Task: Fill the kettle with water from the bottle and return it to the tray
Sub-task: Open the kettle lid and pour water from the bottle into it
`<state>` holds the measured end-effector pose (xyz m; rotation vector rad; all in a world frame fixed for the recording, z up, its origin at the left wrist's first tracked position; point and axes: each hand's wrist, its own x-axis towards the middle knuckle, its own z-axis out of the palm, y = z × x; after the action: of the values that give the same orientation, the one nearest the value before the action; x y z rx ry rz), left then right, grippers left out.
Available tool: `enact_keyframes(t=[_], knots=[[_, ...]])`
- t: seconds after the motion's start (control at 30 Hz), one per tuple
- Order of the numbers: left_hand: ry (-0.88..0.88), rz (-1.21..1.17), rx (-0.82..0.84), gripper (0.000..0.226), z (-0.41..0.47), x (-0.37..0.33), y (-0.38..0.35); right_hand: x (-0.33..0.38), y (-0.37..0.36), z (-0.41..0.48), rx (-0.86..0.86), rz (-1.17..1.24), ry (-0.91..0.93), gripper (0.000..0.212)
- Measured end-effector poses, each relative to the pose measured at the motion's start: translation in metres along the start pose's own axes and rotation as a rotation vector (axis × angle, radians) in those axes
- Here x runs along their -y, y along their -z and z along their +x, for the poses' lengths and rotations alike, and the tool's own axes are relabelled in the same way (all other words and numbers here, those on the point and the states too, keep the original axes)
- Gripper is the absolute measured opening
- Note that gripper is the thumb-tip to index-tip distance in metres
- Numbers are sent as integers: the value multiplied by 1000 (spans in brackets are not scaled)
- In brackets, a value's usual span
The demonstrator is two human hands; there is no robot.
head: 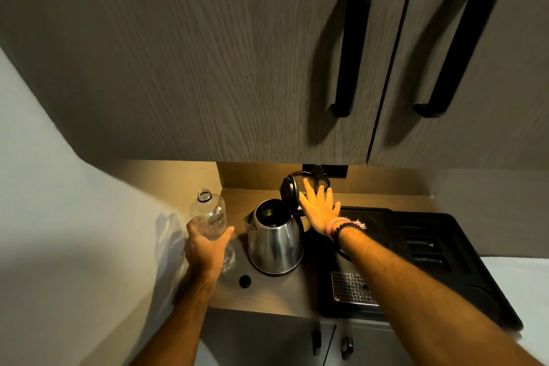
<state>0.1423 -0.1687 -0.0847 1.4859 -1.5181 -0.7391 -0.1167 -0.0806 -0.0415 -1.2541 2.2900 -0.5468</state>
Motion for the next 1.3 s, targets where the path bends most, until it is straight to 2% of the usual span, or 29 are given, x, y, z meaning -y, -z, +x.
enact_keyframes(t=[0.13,0.2,0.3,0.4,0.5,0.6,0.97,1.13,1.3], knots=[[-164,57,35,81,3,-13,9,1,0,0,7,-19,-11,73],[-251,98,133,82,8,-26,18,1,1,-1,4,-5,-16,72],[-316,165,352,70,11,-54,32,2,2,-3,11,26,-9,74],[-383,343,503,75,9,-70,38,2,3,-4,15,32,-11,77],[-394,596,585,90,5,-74,43,2,3,-4,22,29,-10,79],[-418,772,619,98,3,-75,48,2,3,-4,27,57,-16,85],[-558,1203,562,78,7,-111,56,2,4,-3,58,37,-14,84],[-561,1259,576,77,8,-116,54,2,5,-3,60,26,-10,81],[-600,1280,557,76,8,-120,53,0,7,-4,66,36,-2,89]])
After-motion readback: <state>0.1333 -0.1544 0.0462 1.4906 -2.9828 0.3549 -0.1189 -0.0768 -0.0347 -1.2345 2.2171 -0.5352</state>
